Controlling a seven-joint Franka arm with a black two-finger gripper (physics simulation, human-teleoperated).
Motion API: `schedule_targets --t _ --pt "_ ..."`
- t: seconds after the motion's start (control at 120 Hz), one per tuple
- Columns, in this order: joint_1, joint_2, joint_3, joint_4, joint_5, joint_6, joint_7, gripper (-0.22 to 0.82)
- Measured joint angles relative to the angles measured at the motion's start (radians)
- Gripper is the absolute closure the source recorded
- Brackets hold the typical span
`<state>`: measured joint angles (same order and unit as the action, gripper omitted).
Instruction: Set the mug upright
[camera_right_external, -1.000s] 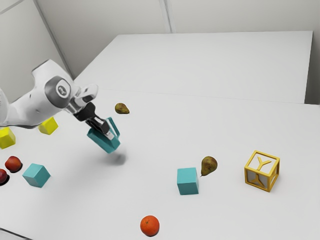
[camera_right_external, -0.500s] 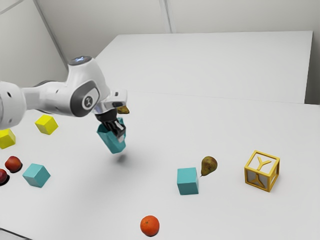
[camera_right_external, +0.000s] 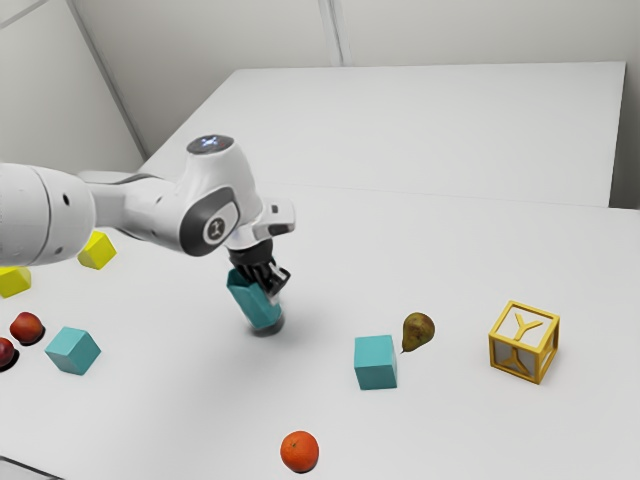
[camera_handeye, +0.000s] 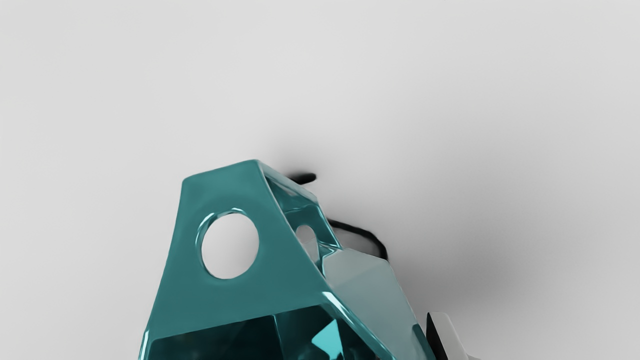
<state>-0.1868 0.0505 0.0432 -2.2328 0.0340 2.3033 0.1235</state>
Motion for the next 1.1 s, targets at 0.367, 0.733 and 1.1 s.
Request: schedule_targets --t 0.367,0.733,1.1 --pt "0.015 0.02 0.0 -0.006 0.01 0.038 -0.078 0.74" --pt "0.009 0.018 -0.008 -0.007 0.008 0.046 -0.117 0.65" --pt "0.011 0.003 -0.026 -0.006 0.006 0.044 -0.135 0.31"
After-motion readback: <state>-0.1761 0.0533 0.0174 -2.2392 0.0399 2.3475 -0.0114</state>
